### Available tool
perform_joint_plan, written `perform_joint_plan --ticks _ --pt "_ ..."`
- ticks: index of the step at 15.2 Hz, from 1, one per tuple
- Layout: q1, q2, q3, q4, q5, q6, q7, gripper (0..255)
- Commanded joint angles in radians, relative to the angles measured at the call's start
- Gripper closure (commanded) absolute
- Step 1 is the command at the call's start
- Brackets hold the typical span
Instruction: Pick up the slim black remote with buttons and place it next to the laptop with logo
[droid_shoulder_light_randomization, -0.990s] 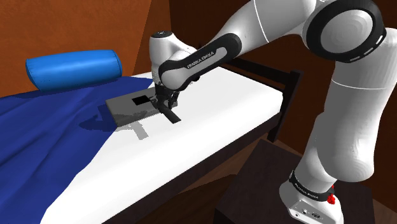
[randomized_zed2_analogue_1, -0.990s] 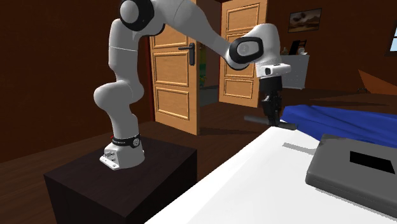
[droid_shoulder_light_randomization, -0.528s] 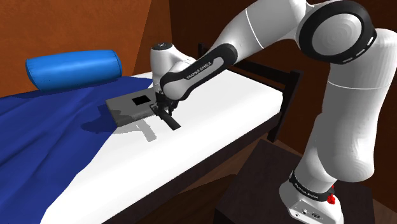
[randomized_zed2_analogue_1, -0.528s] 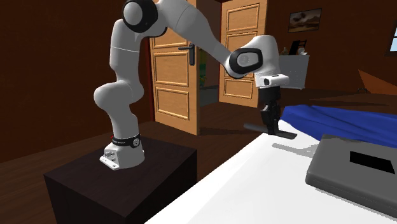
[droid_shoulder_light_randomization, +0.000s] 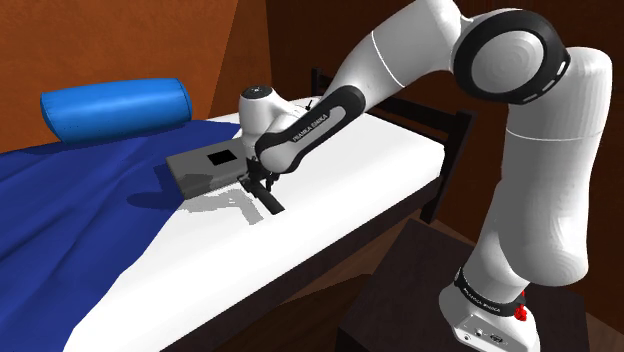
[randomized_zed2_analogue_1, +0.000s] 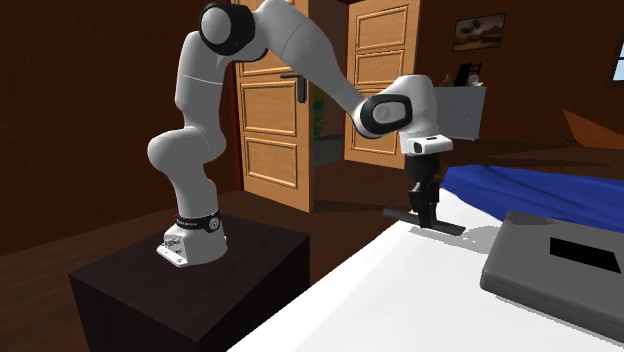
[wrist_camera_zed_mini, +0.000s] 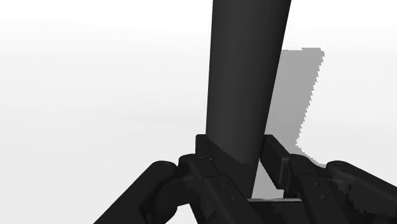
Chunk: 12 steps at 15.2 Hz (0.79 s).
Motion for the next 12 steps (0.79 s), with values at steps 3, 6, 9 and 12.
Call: perform_joint_plan --ticks 3,6,9,12 --pt "0.002 0.022 -0.003 -0.011 -0.009 0.033 0.011 255" --pt "0.002 0.022 -0.003 -0.011 -0.009 0.033 0.011 255" --pt "0.002 0.022 -0.003 -0.011 -0.009 0.033 0.011 255" --pt "0.002 0.022 -0.003 -0.011 -0.009 0.033 0.011 0"
